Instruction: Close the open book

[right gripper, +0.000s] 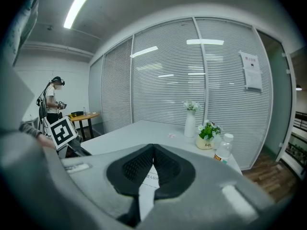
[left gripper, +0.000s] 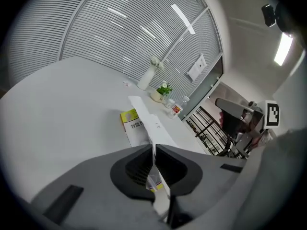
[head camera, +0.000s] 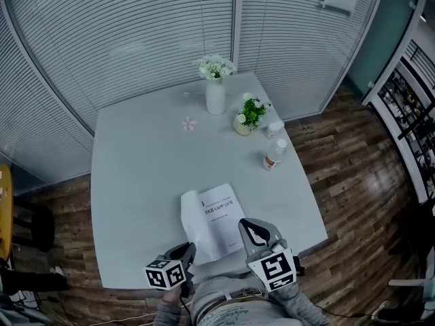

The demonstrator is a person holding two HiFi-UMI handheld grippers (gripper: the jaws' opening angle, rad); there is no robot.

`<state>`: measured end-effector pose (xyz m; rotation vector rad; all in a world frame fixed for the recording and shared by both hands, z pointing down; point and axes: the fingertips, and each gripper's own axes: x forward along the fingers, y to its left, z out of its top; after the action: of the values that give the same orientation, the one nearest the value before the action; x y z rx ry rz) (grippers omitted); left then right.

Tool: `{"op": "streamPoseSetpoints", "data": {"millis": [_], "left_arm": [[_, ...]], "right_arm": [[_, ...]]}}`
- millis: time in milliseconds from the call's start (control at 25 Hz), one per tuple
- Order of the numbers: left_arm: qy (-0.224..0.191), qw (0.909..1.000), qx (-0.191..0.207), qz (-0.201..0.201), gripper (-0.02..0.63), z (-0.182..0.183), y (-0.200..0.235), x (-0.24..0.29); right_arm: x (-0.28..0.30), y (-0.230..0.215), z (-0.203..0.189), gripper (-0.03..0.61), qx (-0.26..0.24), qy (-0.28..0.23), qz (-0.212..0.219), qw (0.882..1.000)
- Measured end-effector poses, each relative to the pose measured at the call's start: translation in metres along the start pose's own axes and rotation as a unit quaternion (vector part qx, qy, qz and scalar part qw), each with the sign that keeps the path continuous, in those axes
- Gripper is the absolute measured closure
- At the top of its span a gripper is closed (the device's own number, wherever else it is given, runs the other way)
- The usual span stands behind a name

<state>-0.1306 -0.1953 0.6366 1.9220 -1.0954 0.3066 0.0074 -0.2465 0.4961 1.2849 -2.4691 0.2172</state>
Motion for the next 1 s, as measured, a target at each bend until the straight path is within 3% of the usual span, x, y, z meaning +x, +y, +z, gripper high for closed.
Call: {"op": "streamPoseSetpoints", "data": {"millis": [400,640,840,1000], "left_arm": [[0.044,0.9974,0.051,-0.027,0.595,-0.004,-0.044,0.061],[0.071,0.9954,0.058,-0.029,0.595,-0.016,-0.059,0.082],[0.073,0.9936,0.082,-0.026,0.593,-0.014,-0.071,0.089],[0.045,0.9906,0.104,-0.077,0.550,-0.009,-0.104,0.100]], "right_arm": [[-0.013,-0.029,-0.008,0.575,0.010,0.010,-0.023,1.000],[-0.027,-0.046,-0.016,0.575,0.019,0.015,-0.042,0.999],[-0.034,-0.058,-0.017,0.575,0.026,0.020,-0.049,0.998],[-0.035,-0.064,-0.021,0.576,0.036,0.027,-0.050,0.998]]}}
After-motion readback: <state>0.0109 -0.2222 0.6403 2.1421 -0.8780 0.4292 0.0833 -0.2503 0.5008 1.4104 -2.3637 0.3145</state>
